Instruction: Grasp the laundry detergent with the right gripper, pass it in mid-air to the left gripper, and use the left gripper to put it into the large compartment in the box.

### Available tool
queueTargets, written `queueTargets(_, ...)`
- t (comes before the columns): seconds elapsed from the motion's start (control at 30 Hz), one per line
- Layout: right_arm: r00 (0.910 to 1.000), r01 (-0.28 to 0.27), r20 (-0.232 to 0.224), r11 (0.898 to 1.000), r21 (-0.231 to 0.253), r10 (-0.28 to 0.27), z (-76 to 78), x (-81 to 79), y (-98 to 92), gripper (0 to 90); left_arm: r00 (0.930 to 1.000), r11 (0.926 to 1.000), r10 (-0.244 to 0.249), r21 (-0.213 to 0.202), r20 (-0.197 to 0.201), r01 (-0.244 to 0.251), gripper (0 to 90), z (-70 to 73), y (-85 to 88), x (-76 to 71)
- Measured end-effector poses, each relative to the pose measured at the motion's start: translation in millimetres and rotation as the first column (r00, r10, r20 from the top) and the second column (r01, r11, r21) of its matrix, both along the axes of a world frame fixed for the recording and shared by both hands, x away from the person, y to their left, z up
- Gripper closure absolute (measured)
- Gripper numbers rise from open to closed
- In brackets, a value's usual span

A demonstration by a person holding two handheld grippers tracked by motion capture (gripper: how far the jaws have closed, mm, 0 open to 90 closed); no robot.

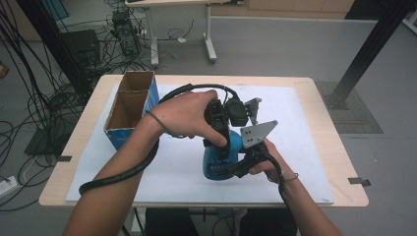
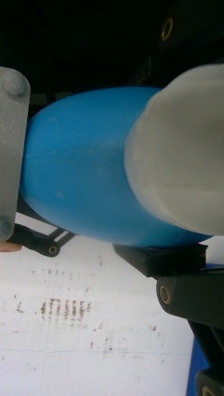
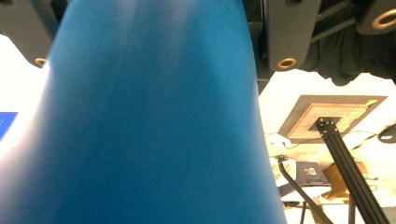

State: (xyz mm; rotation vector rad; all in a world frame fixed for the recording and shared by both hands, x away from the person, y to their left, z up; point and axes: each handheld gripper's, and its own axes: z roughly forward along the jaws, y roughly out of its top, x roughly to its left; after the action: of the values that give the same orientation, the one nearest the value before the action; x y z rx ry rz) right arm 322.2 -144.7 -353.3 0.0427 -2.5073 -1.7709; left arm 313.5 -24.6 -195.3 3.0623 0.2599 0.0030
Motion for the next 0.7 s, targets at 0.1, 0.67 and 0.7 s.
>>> queueTargets(0.1,1.0000,0.000,0.001,1.000,0.001,0.000,0.2,0.1,-0.2,41.9,1.0000,1.0000,-0.001,0.005,-0.001,0.001,37.0,0.2,-0.6,-0.1)
queueTargets(0.67,1.0000,-0.002,0.002,1.000,0.002,0.002,0.3,0.9,0.3,41.8,1.0000,0.9999,0.009,0.007,-0.001,-0.009,37.0,0.5,-0.8,0.1)
queueTargets(0.7,1.0000,-0.002,0.003,1.000,0.002,0.002,0.4,0.9,0.4,41.8,1.0000,0.9999,0.008,0.006,0.001,-0.008,37.0,0.7,-0.8,0.1)
